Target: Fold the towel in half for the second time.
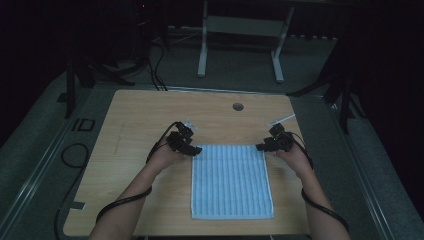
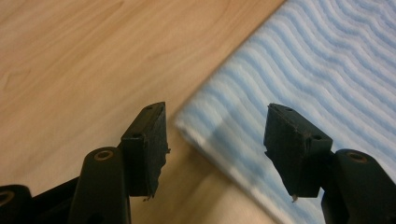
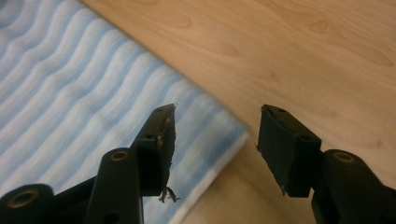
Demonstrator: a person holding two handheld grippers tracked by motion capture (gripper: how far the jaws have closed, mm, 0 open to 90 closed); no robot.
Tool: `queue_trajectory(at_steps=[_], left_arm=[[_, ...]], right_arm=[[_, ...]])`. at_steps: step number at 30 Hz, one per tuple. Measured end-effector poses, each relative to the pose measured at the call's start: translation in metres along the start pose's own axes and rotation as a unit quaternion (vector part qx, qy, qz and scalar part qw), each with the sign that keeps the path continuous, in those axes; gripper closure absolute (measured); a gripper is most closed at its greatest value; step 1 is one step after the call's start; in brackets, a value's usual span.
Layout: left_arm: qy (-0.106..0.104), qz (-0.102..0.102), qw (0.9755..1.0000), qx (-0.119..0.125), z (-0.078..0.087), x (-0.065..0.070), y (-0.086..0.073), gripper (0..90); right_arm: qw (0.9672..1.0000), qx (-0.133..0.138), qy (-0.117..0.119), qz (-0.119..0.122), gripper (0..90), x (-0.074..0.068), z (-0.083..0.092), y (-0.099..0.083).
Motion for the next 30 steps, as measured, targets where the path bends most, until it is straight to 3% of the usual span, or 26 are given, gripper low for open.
queue_trajectory(at_steps=[10, 17, 19, 22, 27, 30], left_arm=[[-0.008, 0.014, 0.9997, -0.019, -0.022, -0.015, -0.002, 39.7], [-0.012, 0.013, 0.9996, -0.019, -0.033, -0.015, -0.006, 53.7], [-0.016, 0.014, 0.9997, -0.013, -0.035, -0.014, -0.005, 65.2], [-0.016, 0.021, 0.9996, -0.003, -0.034, -0.016, 0.000, 85.2], [-0.001, 0.022, 0.9997, 0.008, -0.027, -0.022, 0.009, 87.4], [0.013, 0.032, 0.9989, 0.030, -0.007, -0.031, 0.023, 87.4]], right_arm=[[0.9991, -0.033, -0.013, -0.025, 47.6, 0.013, -0.020, 0.001], [0.9977, -0.061, -0.017, -0.023, 72.4, 0.016, -0.028, -0.008], [0.9976, -0.065, -0.010, -0.019, 82.0, 0.014, -0.028, -0.008], [0.9980, -0.059, -0.020, -0.013, 86.4, 0.015, -0.027, -0.004], [0.9984, -0.048, -0.026, -0.014, 87.2, 0.016, -0.022, 0.005], [0.9995, -0.018, -0.023, -0.011, 87.2, 0.013, -0.008, 0.020]])
Point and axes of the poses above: each handheld gripper's, and its own axes: z roughly backward along the jaws, y roughly out of its top, x roughly to its right, the point moved 10 cm from there along -z, roughly forward along the jaws, and after that the axes turned 14 degrees about -z, right-handed, at the moved point
